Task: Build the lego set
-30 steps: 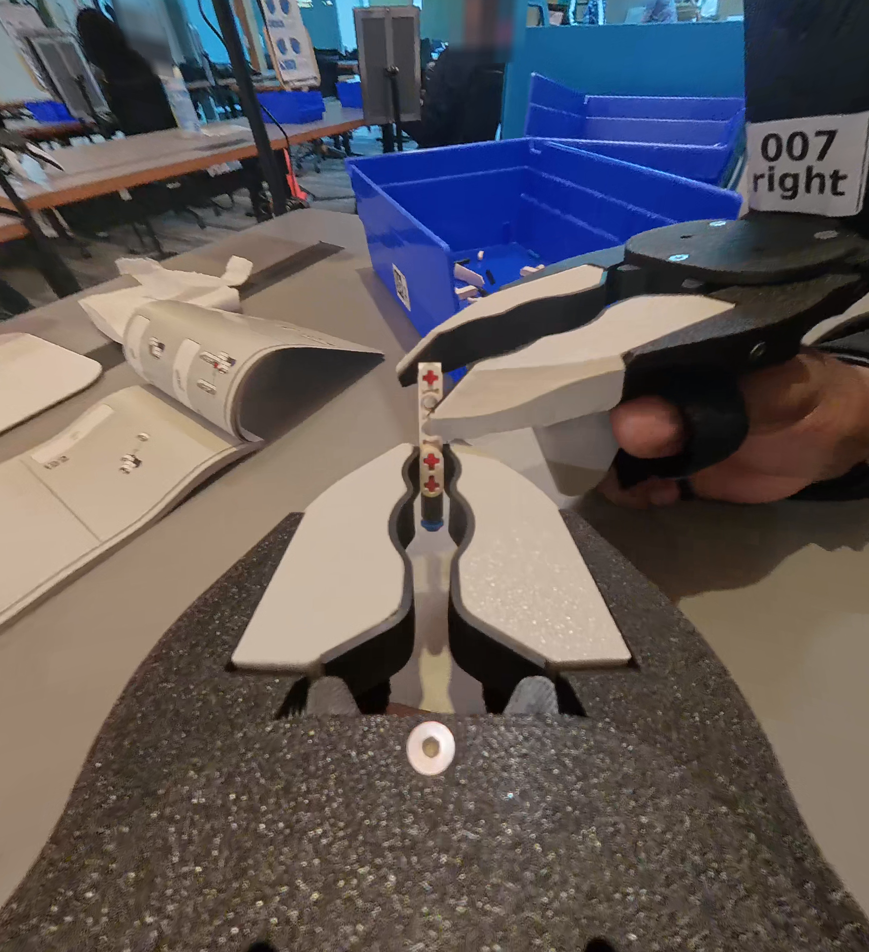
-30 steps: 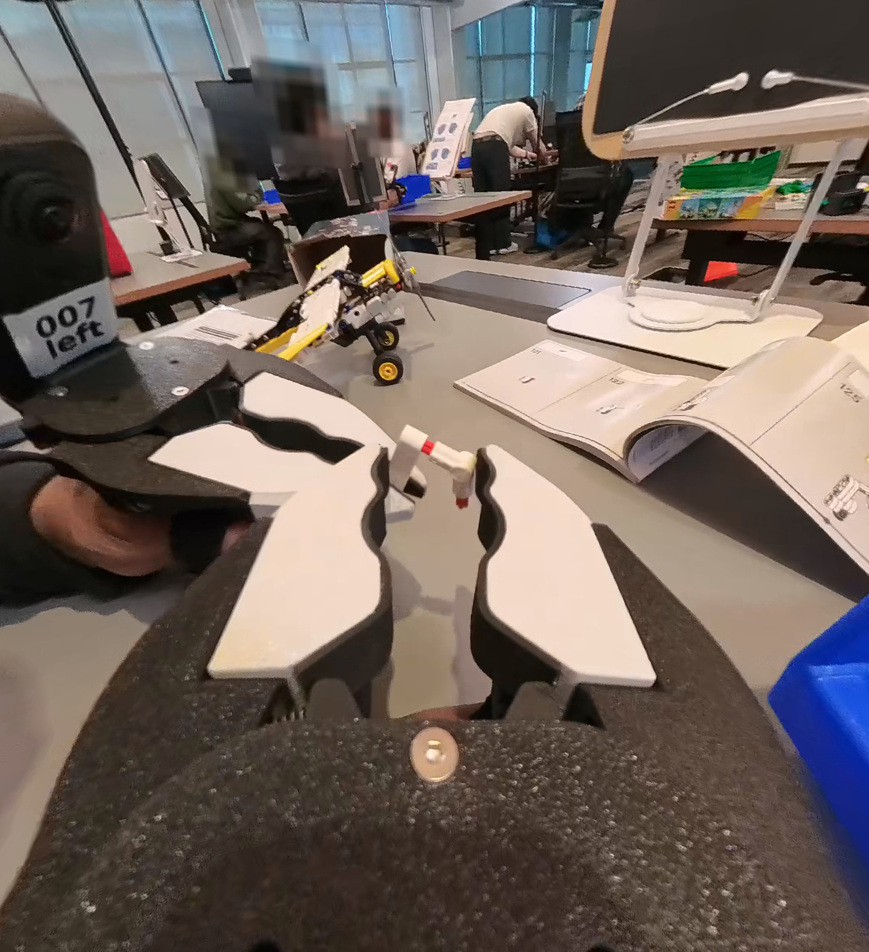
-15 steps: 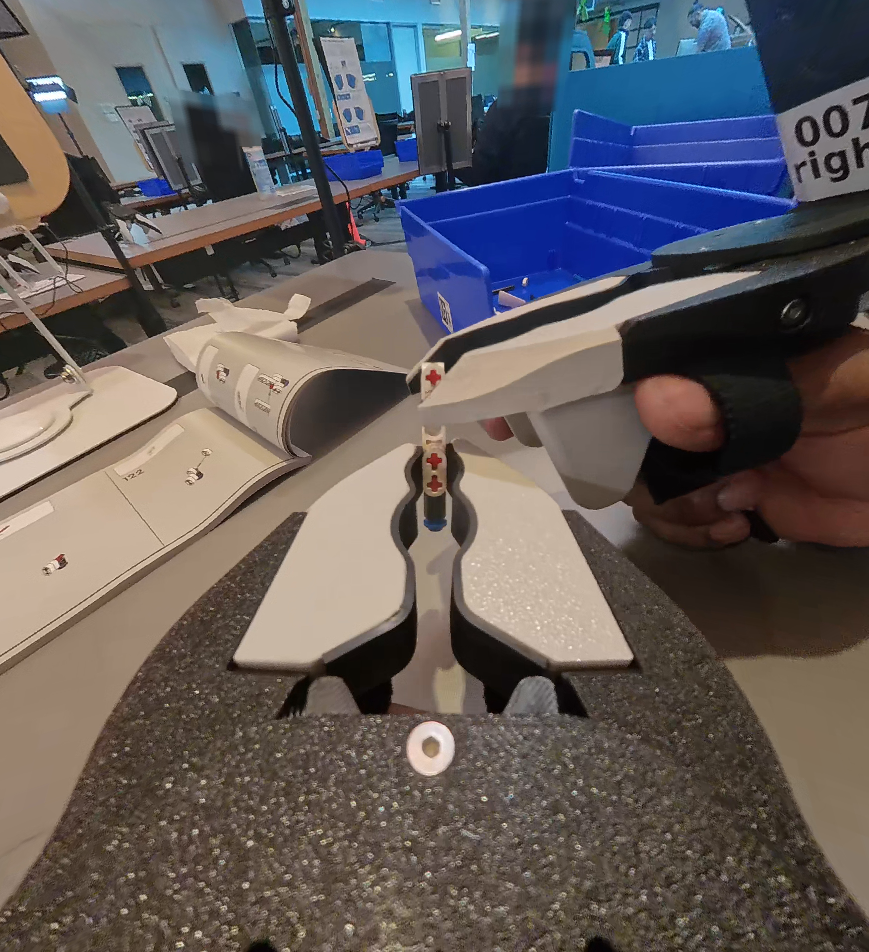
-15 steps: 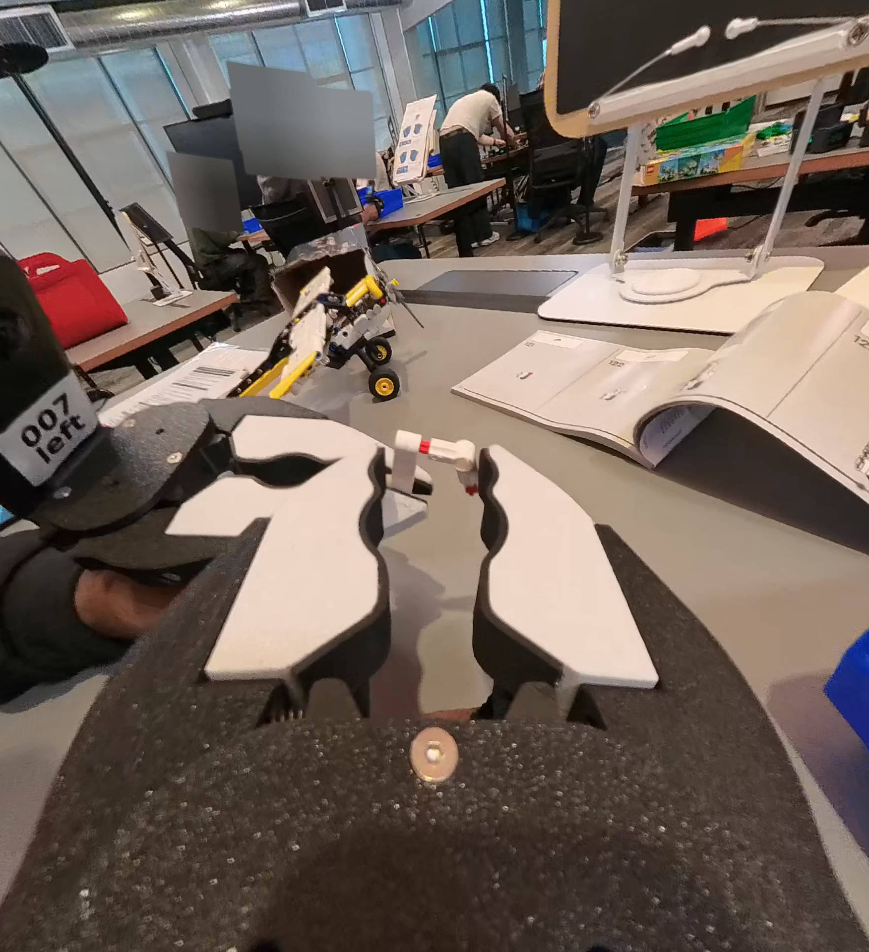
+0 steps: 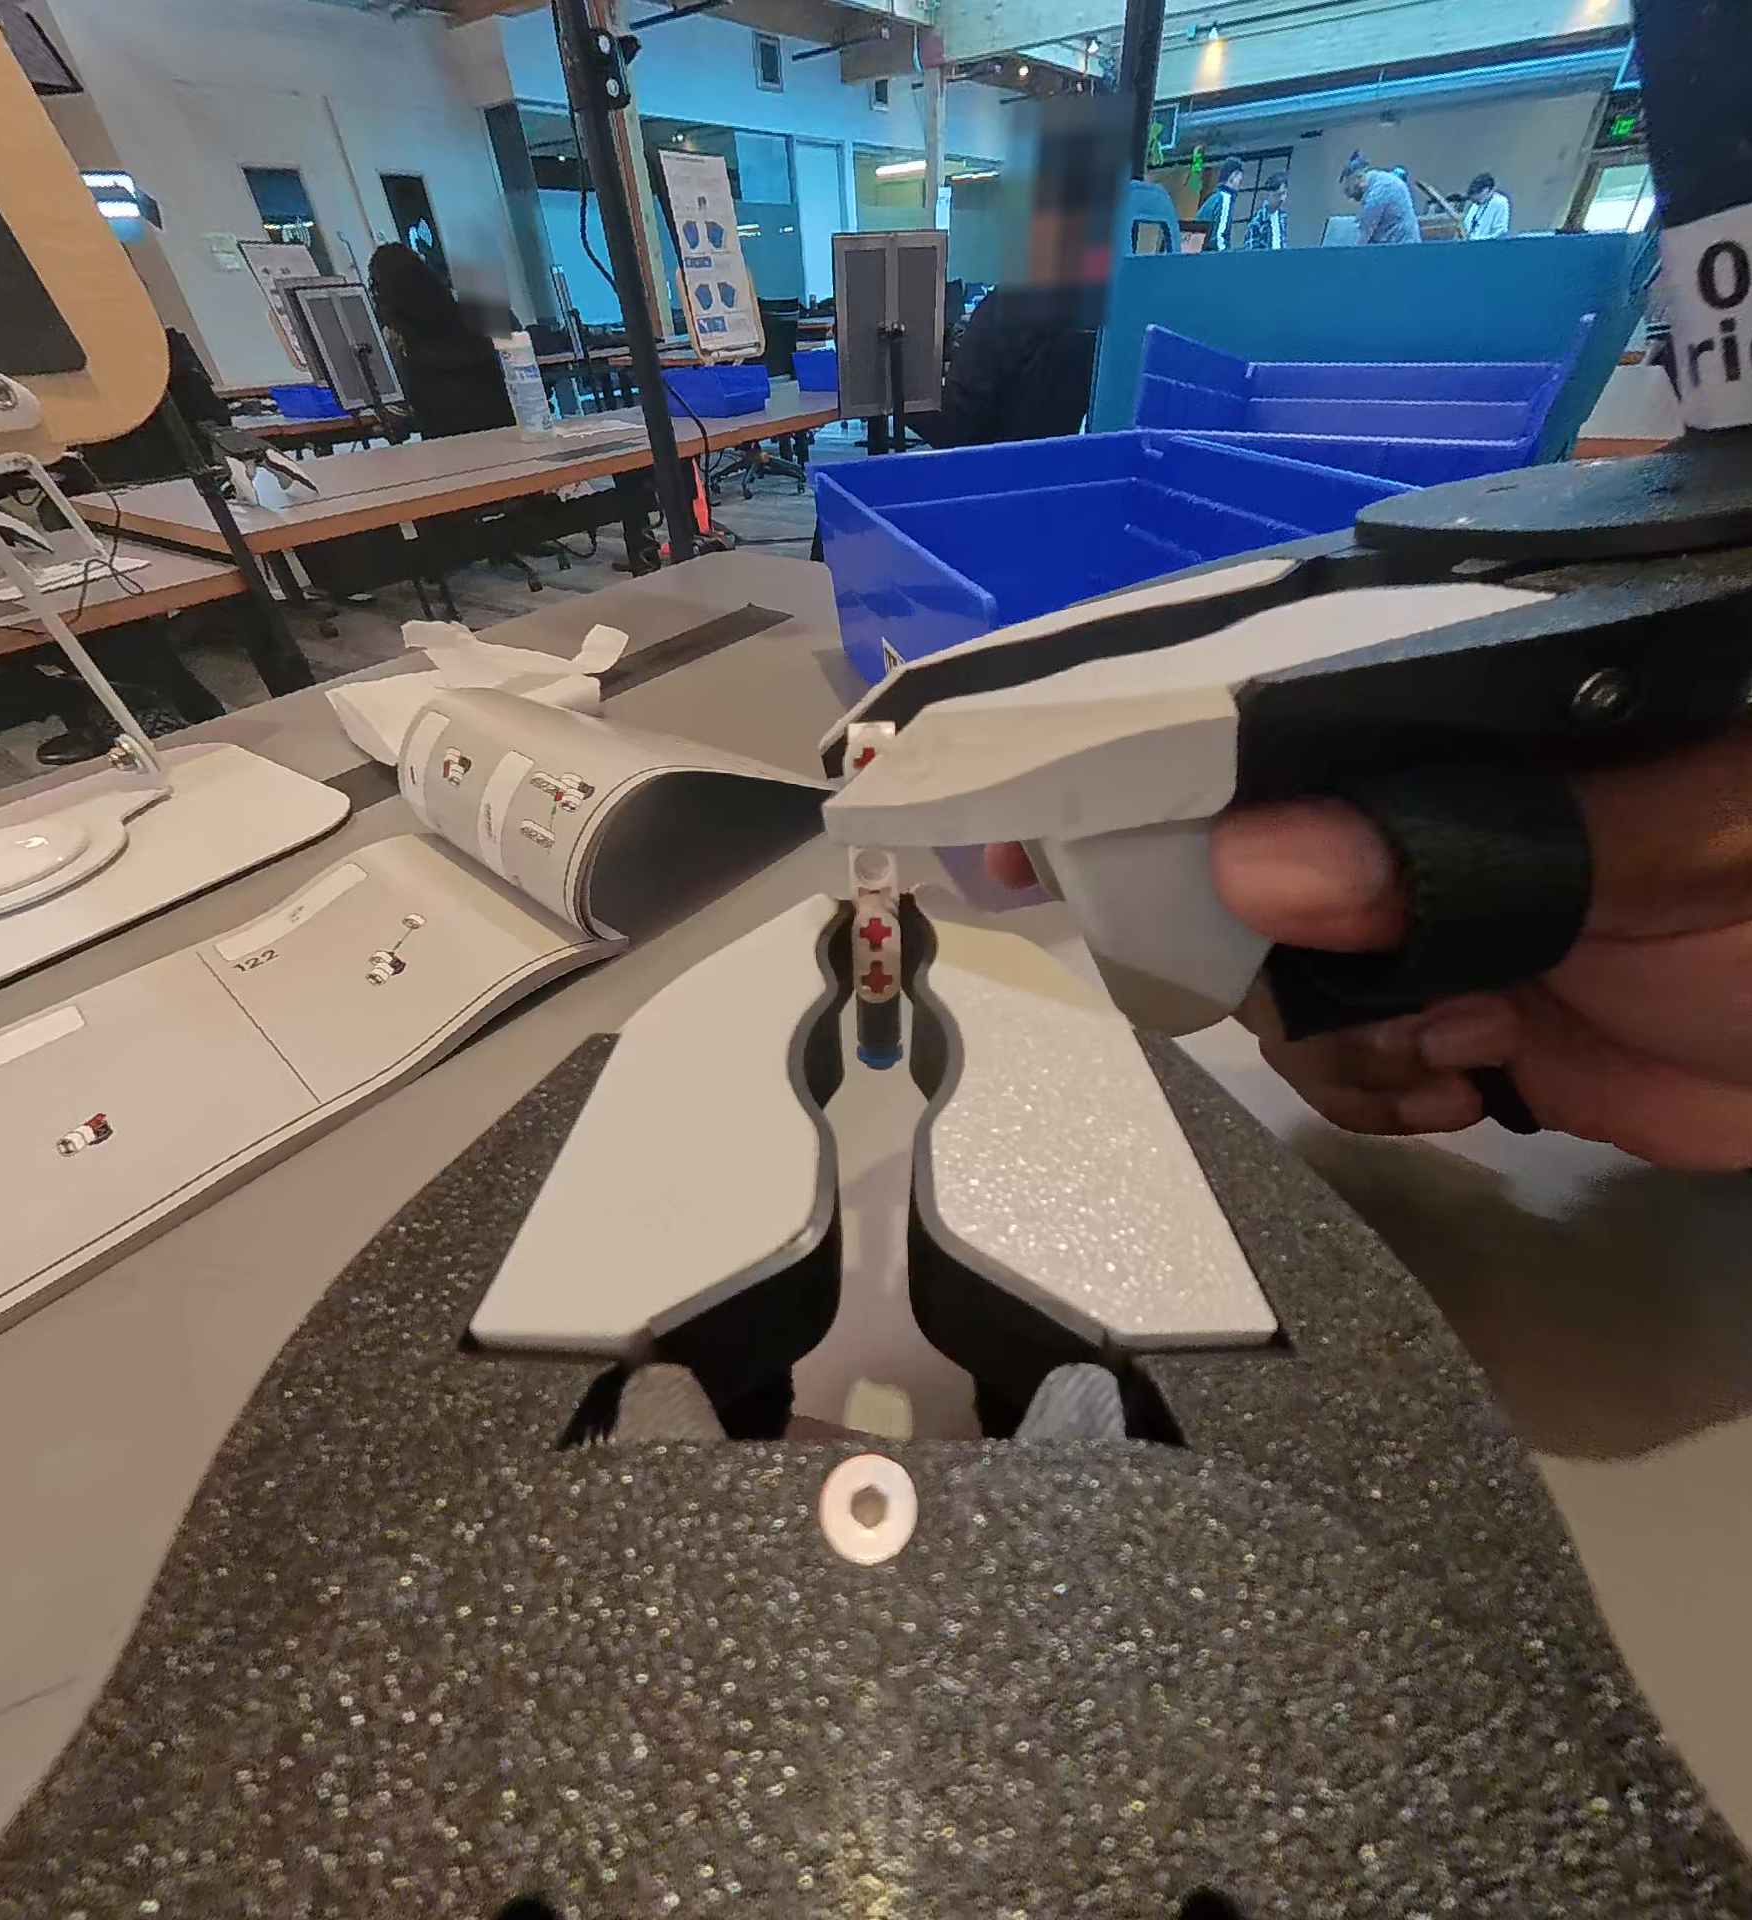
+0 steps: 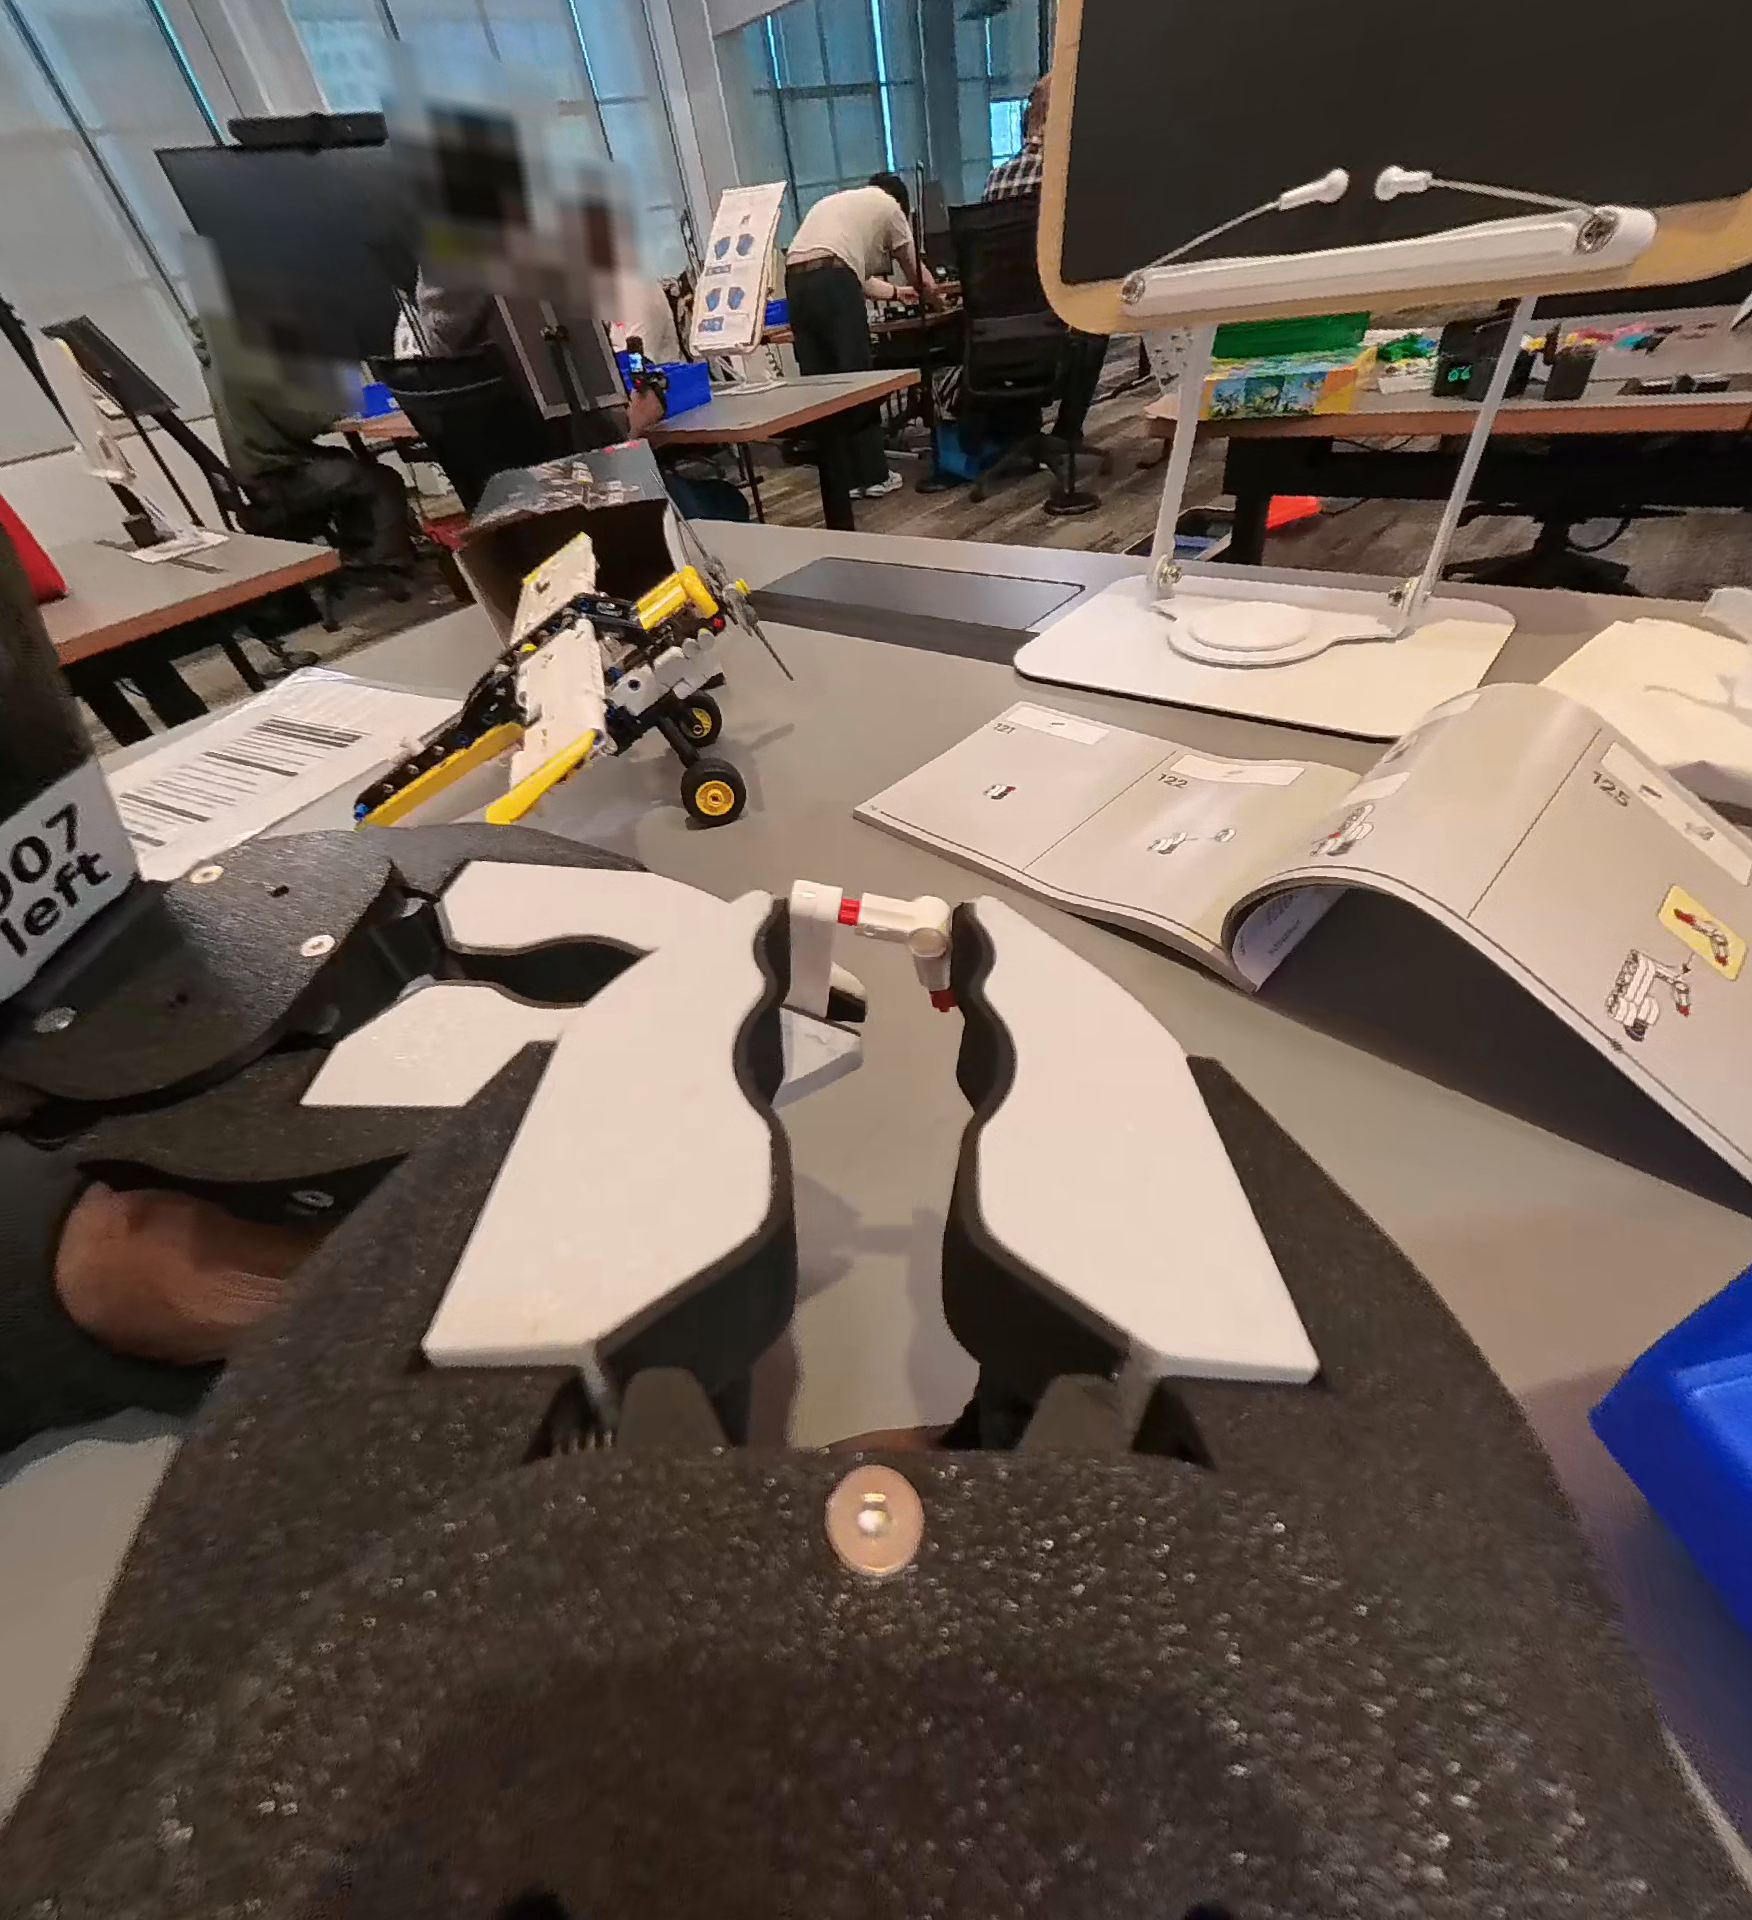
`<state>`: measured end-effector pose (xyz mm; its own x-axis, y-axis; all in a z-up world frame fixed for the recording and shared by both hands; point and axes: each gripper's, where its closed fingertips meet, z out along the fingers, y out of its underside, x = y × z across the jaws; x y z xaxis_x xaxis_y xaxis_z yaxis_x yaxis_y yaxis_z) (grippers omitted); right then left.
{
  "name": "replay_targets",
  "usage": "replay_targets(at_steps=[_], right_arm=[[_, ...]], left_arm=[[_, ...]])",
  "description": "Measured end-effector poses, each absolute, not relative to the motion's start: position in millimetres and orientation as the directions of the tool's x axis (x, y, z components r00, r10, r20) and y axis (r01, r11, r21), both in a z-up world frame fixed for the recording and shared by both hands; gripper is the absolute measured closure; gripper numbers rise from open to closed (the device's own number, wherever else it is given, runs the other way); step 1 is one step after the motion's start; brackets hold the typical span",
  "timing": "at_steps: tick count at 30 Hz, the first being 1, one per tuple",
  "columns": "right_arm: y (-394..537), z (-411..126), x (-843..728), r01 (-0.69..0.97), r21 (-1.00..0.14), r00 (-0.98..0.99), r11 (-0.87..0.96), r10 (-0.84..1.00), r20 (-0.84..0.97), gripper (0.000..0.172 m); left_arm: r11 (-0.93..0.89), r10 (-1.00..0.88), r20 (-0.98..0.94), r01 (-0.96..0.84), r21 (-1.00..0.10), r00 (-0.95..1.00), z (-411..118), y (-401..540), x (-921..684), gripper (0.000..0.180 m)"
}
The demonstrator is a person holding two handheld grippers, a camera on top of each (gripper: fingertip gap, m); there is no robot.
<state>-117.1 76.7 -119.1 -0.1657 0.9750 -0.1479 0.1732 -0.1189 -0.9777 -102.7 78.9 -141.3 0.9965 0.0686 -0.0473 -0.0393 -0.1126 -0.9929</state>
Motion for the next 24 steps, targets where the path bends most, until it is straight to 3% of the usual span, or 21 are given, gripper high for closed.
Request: replay_targets(at_steps=[16, 24], right_arm=[[73.2, -117.6, -112.6, 0.15, -0.988, -0.183, -0.023, 0.982, -0.051, 0.143], [73.9, -118.5, -114.8, 0.154, -0.972, -0.211, -0.179, 0.955, -0.209, 0.141]], left_arm=[[-0.142, 0.022, -0.046, -0.042, -0.989, 0.999, -140.7, 75.9, -98.9, 0.173], [-0.125, 0.063, -0.067, -0.059, -0.99, 0.996, -142.2, 76.1, -102.1, 0.173]])
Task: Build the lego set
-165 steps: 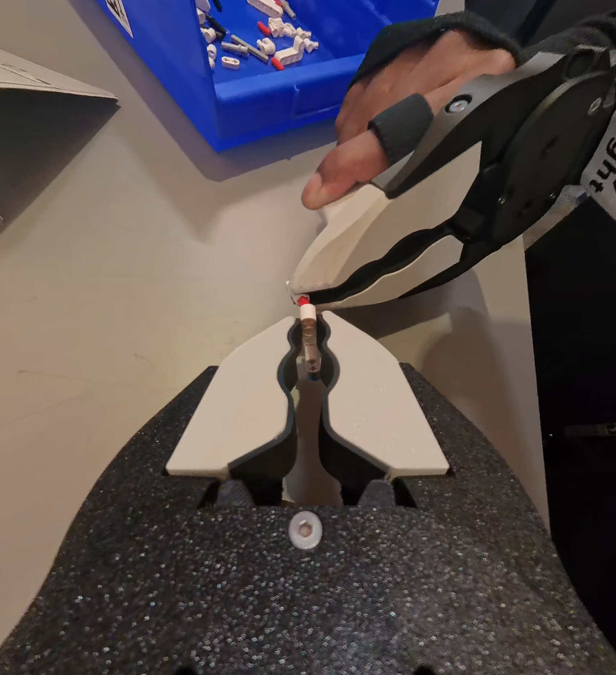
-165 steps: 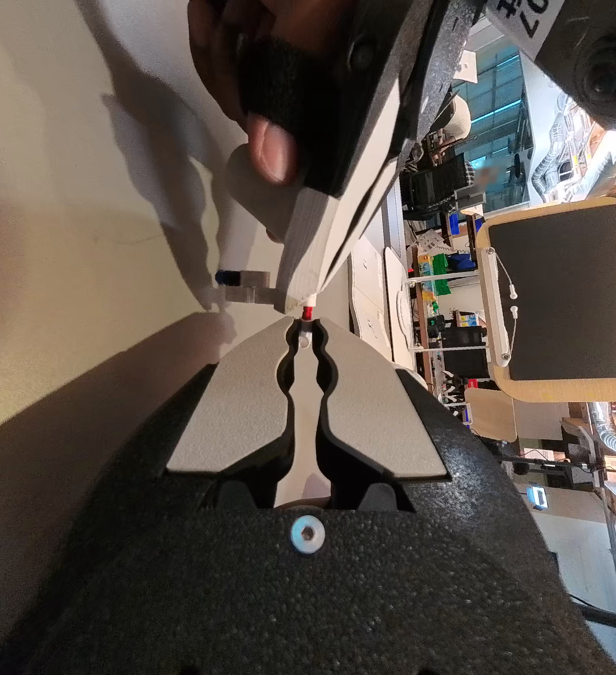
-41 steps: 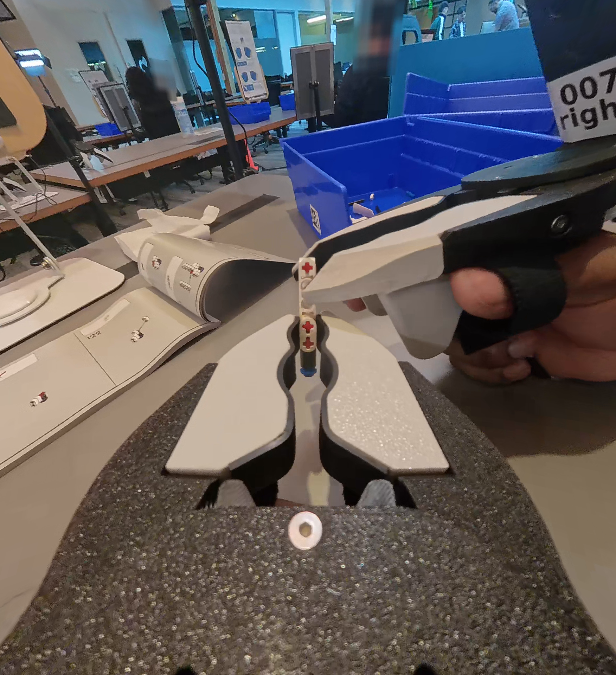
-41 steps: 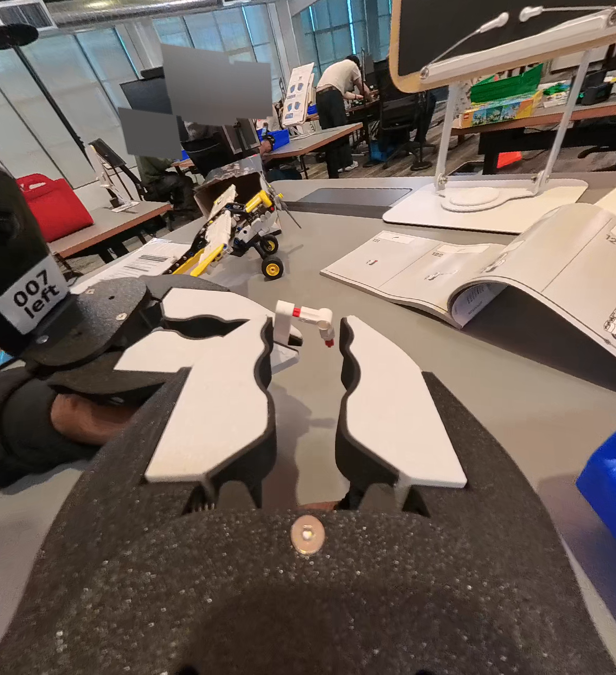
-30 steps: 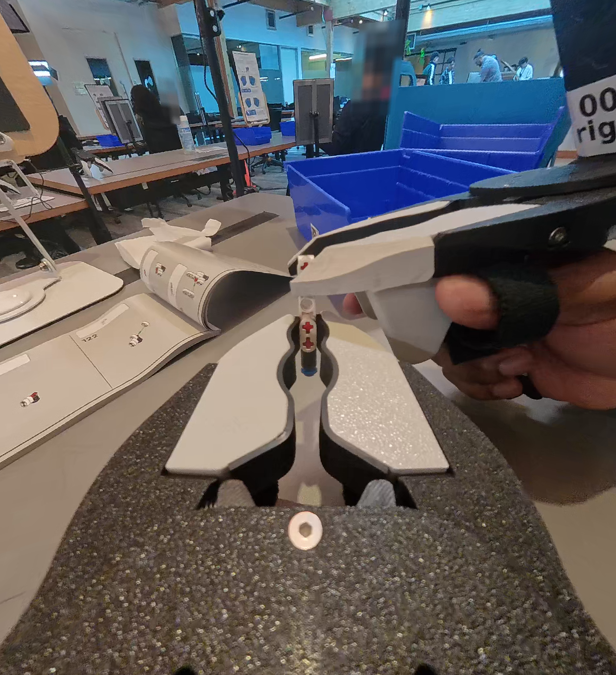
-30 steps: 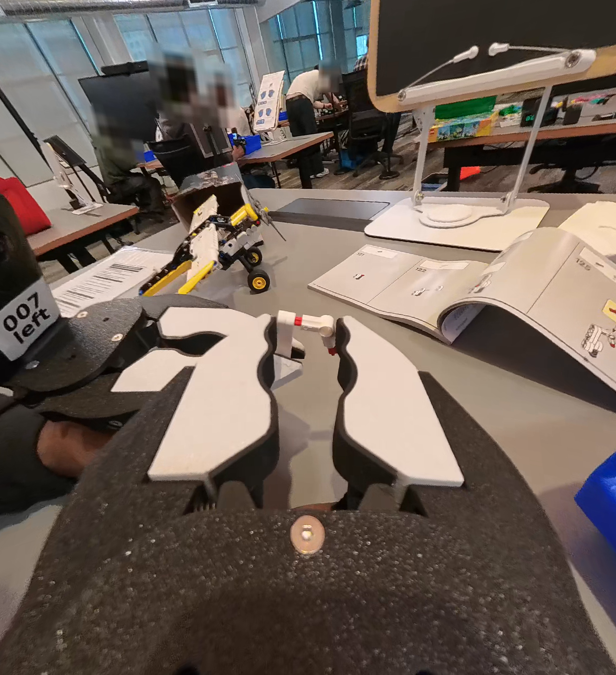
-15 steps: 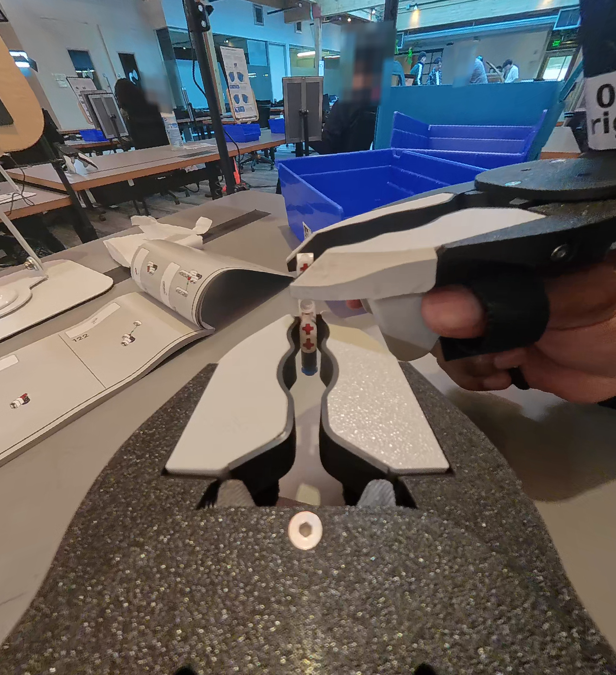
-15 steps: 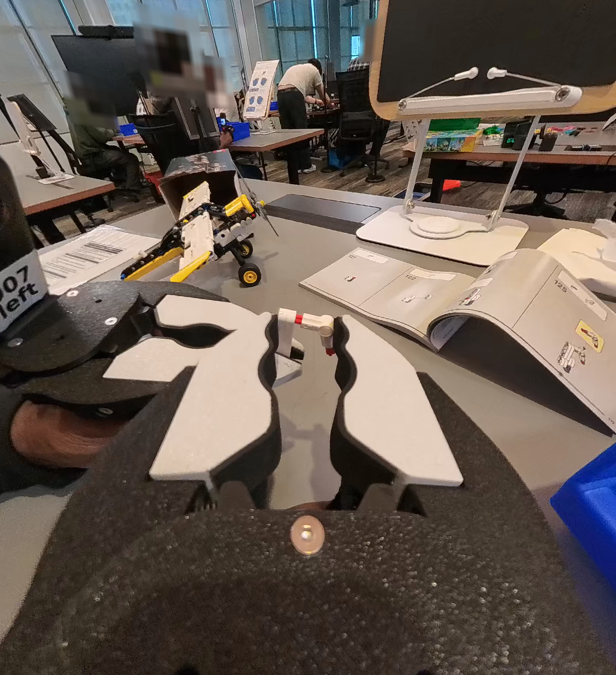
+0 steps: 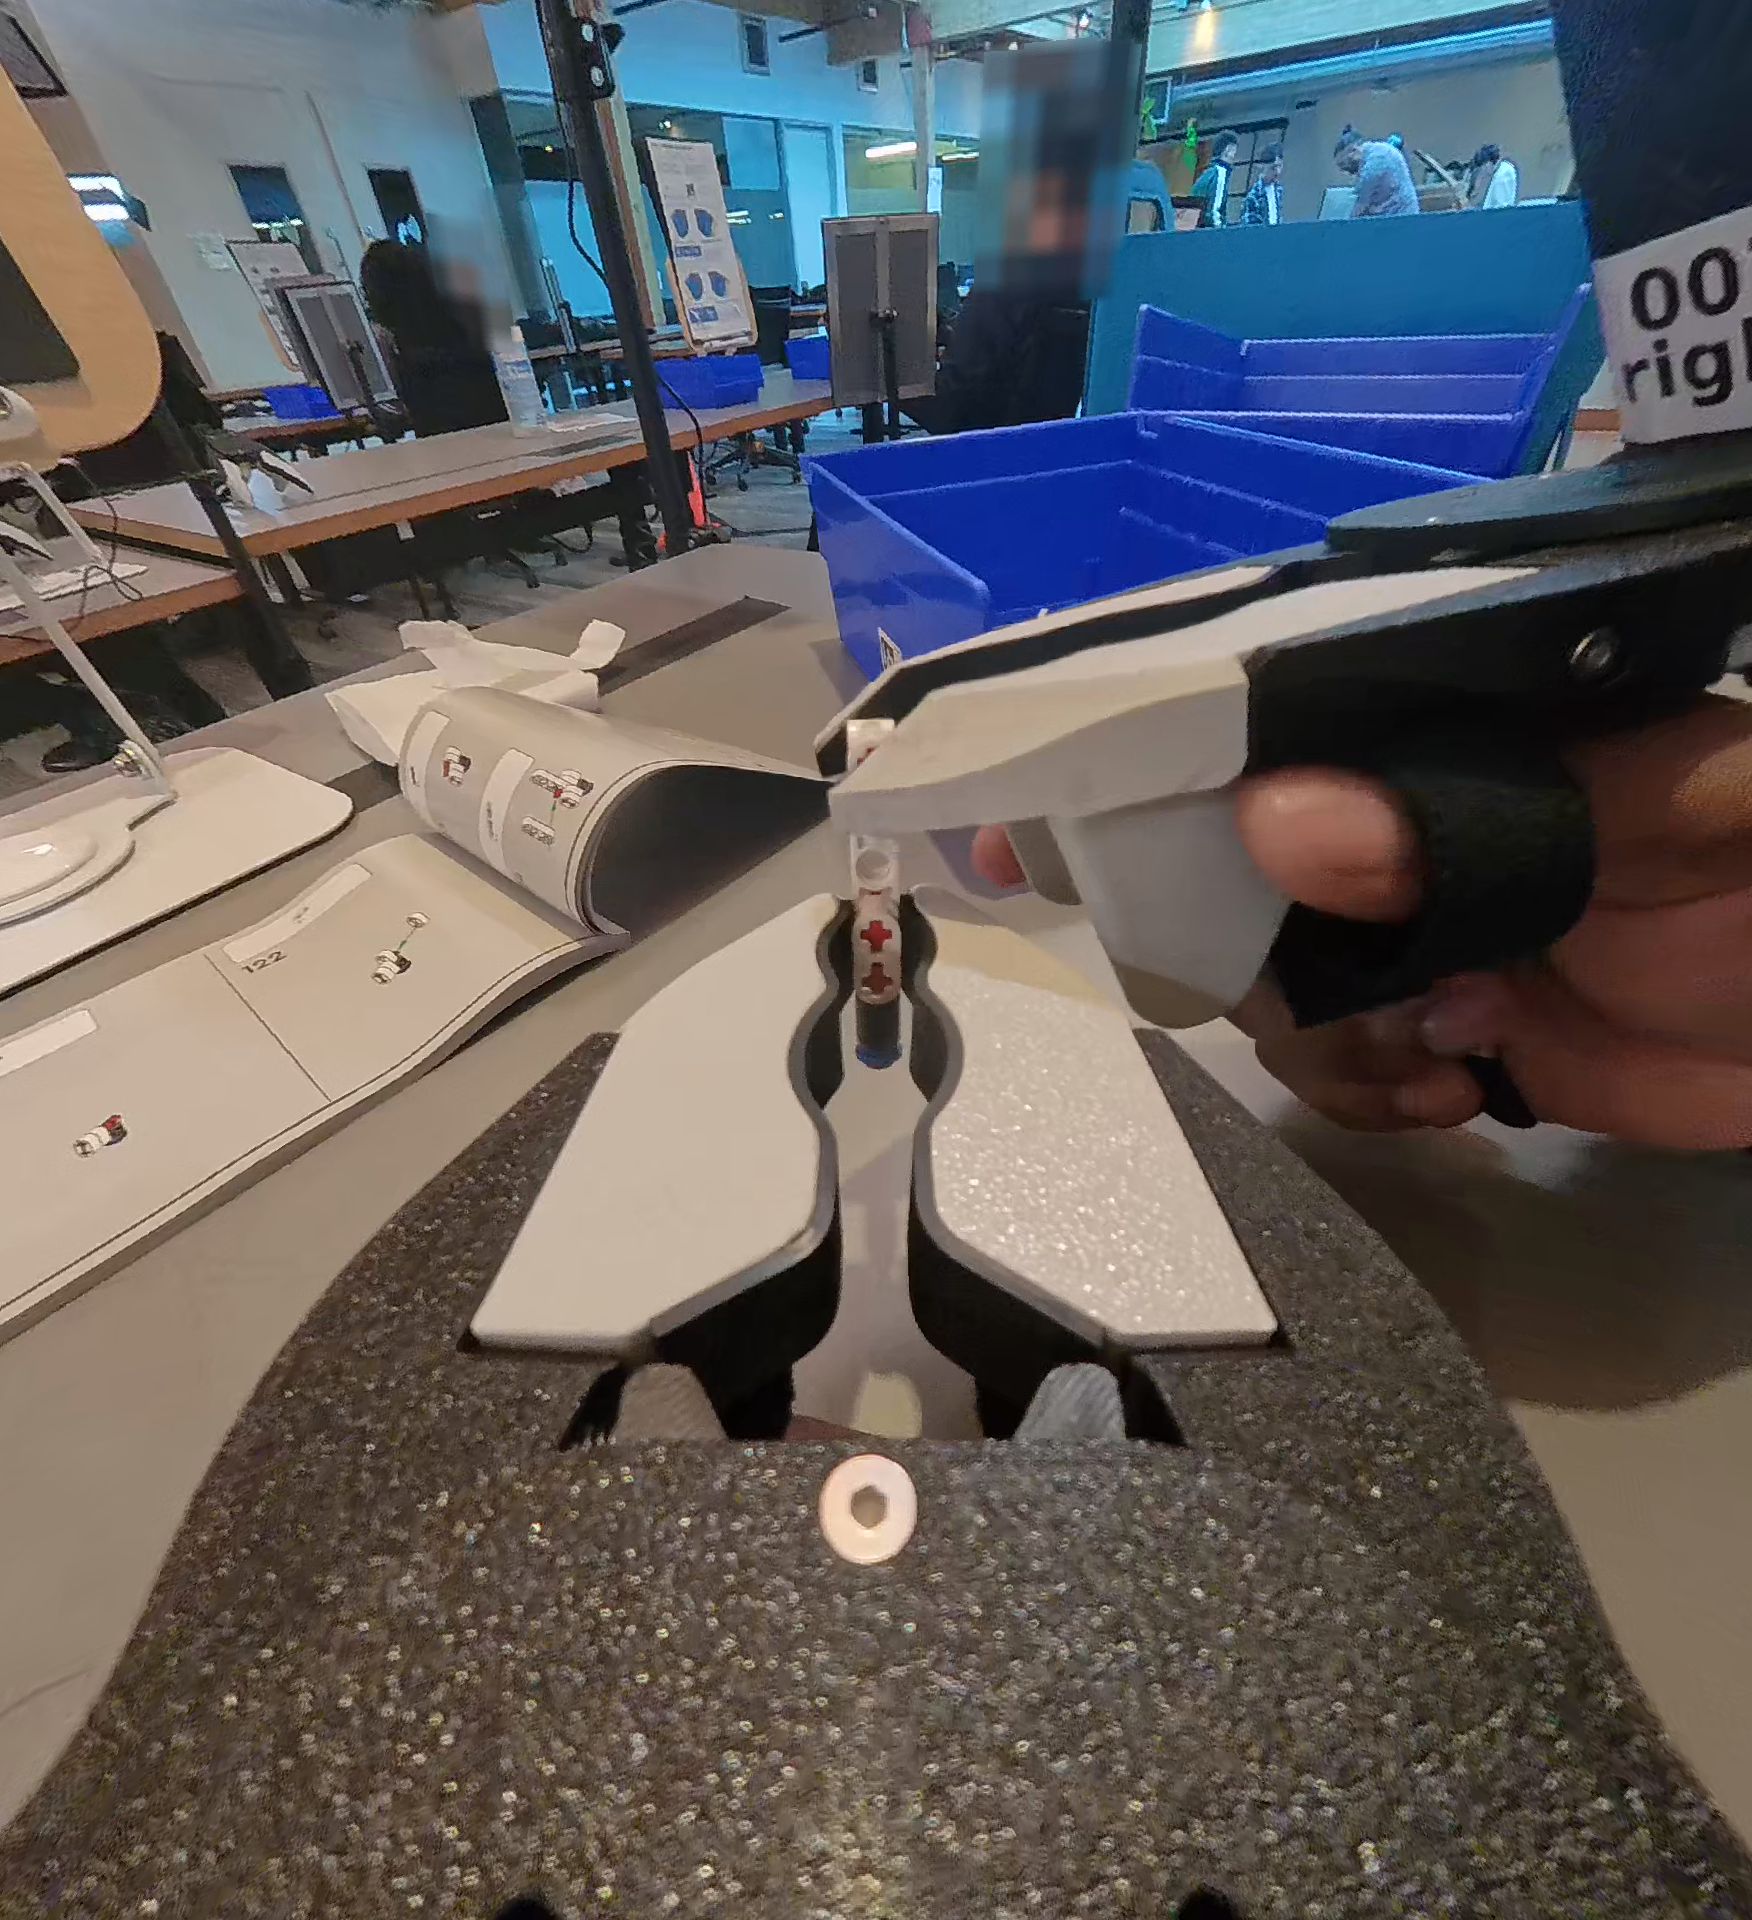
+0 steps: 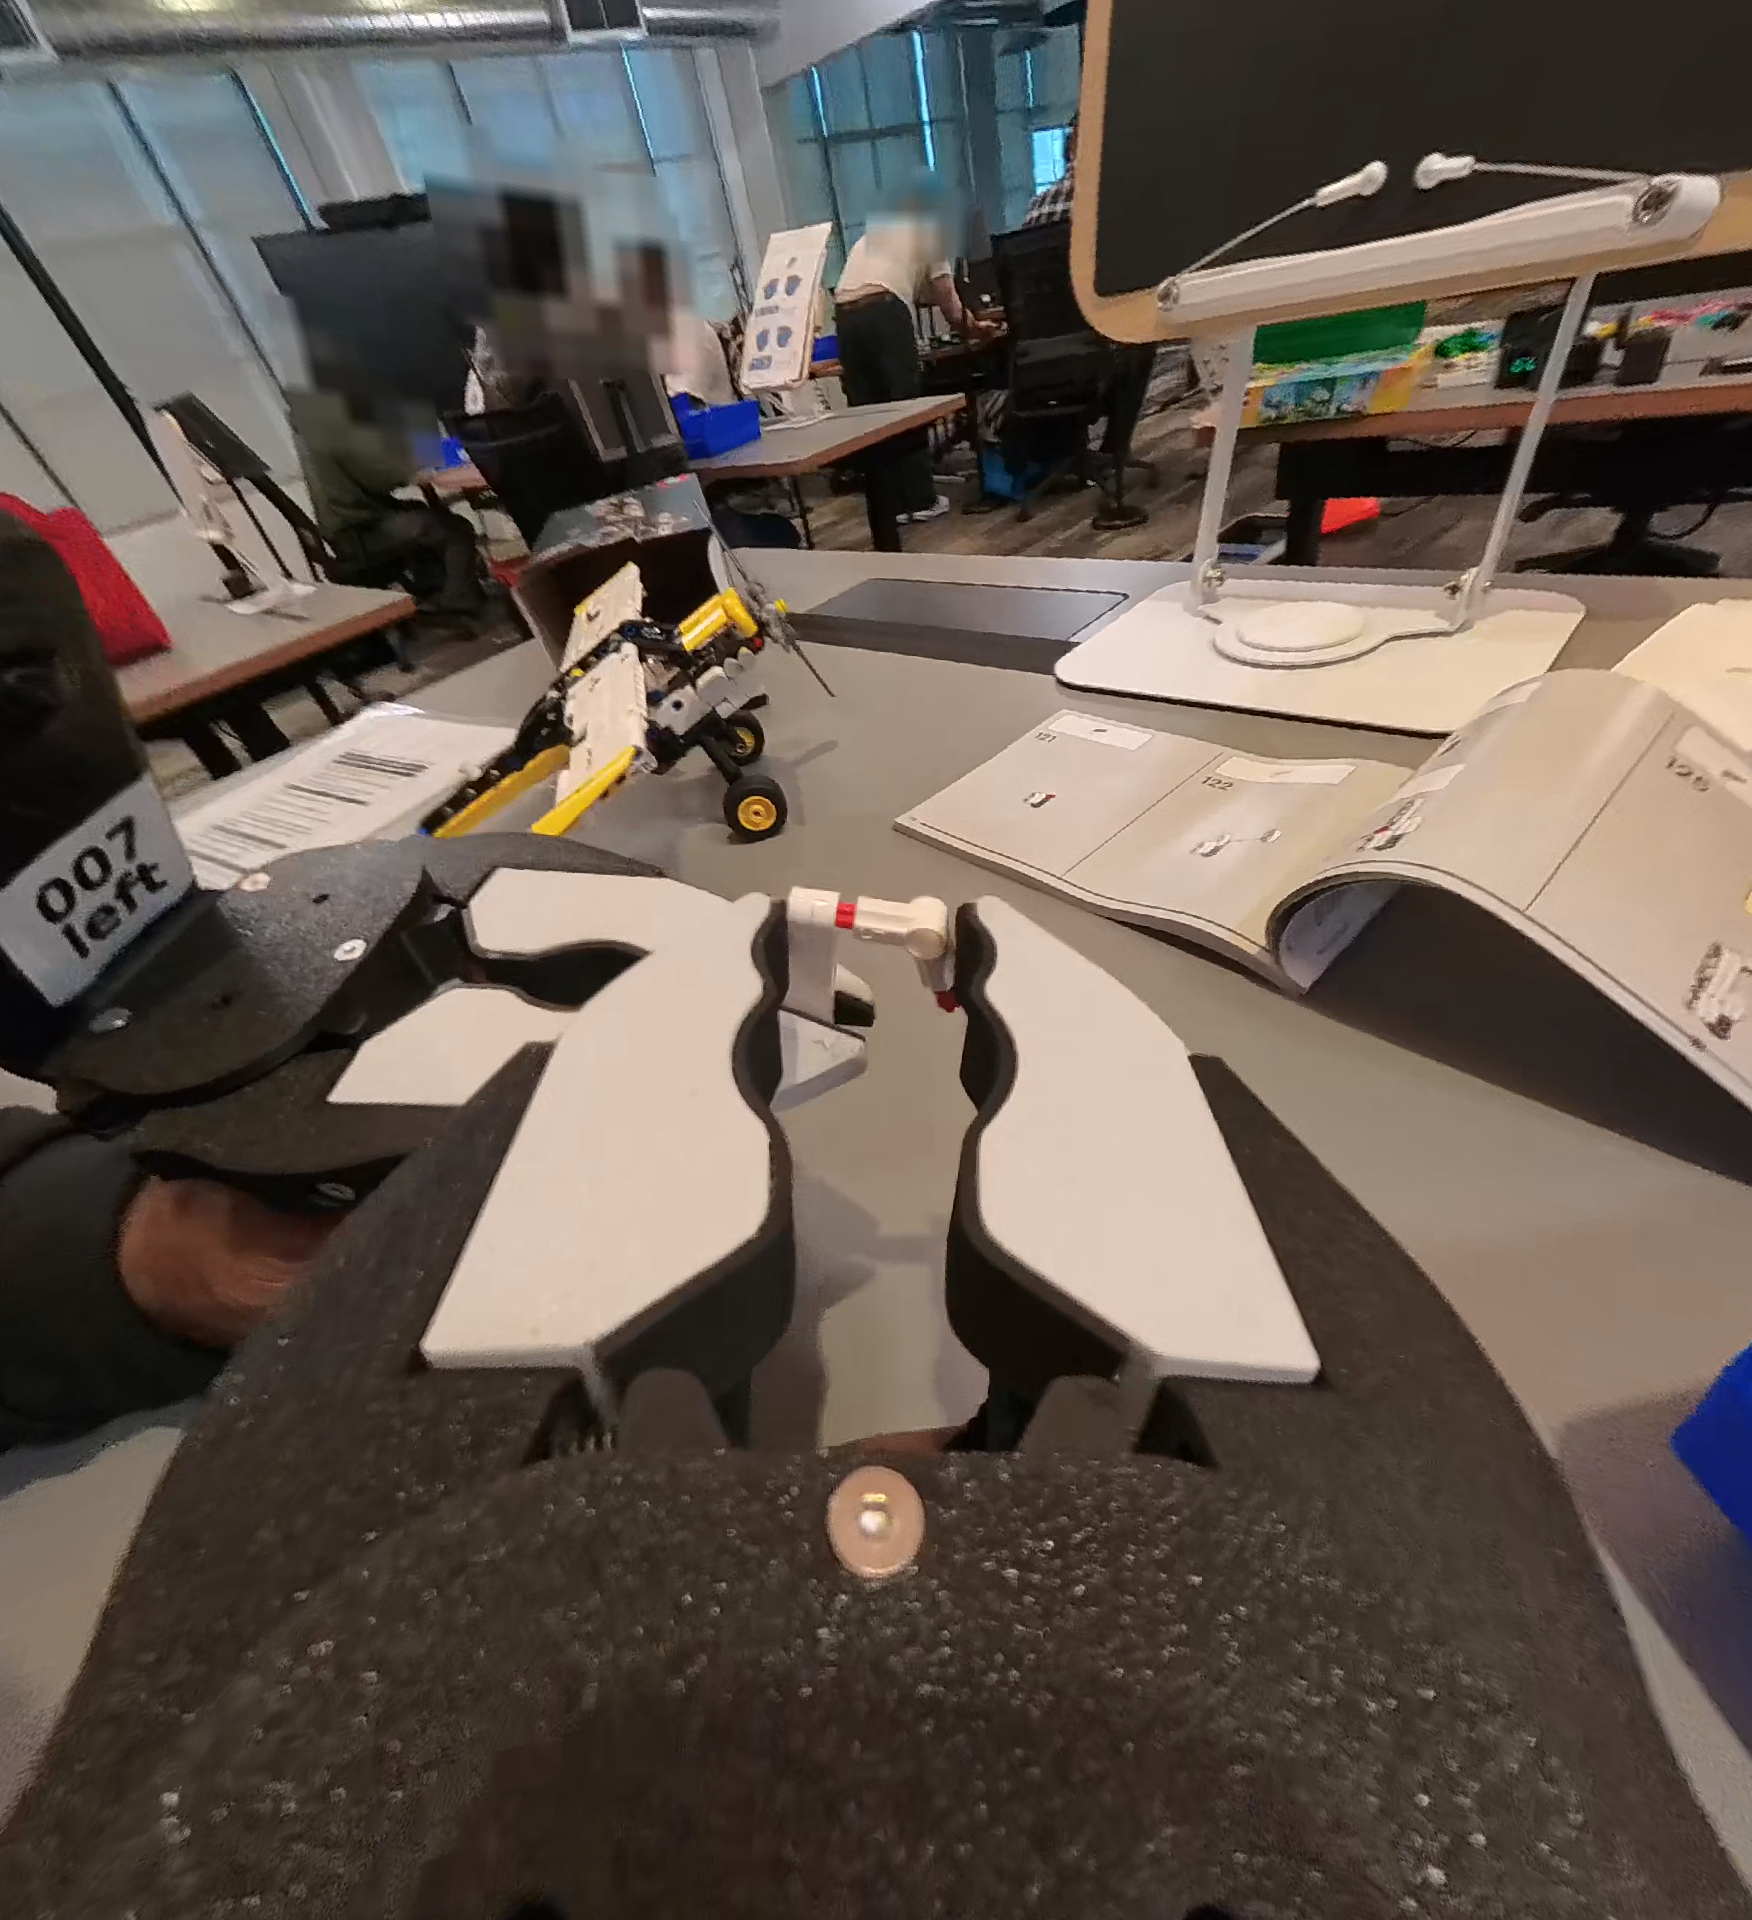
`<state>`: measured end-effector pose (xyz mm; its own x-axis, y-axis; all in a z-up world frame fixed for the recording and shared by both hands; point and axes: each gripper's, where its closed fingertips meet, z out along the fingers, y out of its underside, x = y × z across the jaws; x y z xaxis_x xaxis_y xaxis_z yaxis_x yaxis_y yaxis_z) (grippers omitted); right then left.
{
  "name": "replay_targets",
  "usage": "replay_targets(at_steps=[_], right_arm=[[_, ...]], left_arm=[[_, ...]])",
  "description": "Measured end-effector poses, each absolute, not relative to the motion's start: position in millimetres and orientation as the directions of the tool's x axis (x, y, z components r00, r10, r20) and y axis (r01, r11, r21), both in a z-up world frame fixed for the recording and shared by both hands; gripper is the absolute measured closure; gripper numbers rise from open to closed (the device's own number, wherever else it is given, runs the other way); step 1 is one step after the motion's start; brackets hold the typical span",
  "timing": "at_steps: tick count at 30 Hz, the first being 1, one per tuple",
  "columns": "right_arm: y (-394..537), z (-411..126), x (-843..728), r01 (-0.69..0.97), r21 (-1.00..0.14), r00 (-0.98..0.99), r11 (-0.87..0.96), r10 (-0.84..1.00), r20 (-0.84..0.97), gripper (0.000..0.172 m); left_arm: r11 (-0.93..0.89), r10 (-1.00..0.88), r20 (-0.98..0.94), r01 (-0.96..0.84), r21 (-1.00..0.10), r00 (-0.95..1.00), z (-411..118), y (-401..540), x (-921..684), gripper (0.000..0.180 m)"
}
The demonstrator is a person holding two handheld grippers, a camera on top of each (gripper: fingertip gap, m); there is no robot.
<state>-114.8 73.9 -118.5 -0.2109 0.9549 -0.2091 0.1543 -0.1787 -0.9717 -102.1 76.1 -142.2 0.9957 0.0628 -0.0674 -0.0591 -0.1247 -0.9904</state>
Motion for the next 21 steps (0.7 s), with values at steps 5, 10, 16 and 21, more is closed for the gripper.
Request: replay_targets(at_steps=[5, 10, 16, 21], right_arm=[[73.6, -114.4, -114.2, 0.136, -0.971, -0.22, -0.198, 0.95, -0.224, 0.141], [73.4, -113.8, -113.4, 0.121, -0.98, -0.215, -0.16, 0.959, -0.183, 0.143], [72.1, -113.5, -111.7, 0.105, -0.989, -0.207, -0.1, 0.971, -0.12, 0.144], [69.3, -113.2, -109.1, 0.104, -0.993, -0.237, -0.06, 0.968, -0.084, 0.147]], left_arm=[[-0.116, 0.076, -0.097, -0.088, -0.989, 0.992, -141.2, 75.9, -103.0, 0.173], [-0.126, 0.075, -0.124, -0.114, -0.985, 0.989, -142.2, 75.6, -102.5, 0.173], [-0.138, 0.075, -0.149, -0.138, -0.981, 0.986, -142.5, 74.7, -102.0, 0.173], [-0.139, 0.056, -0.152, -0.143, -0.98, 0.987, -142.8, 74.3, -99.3, 0.173]])
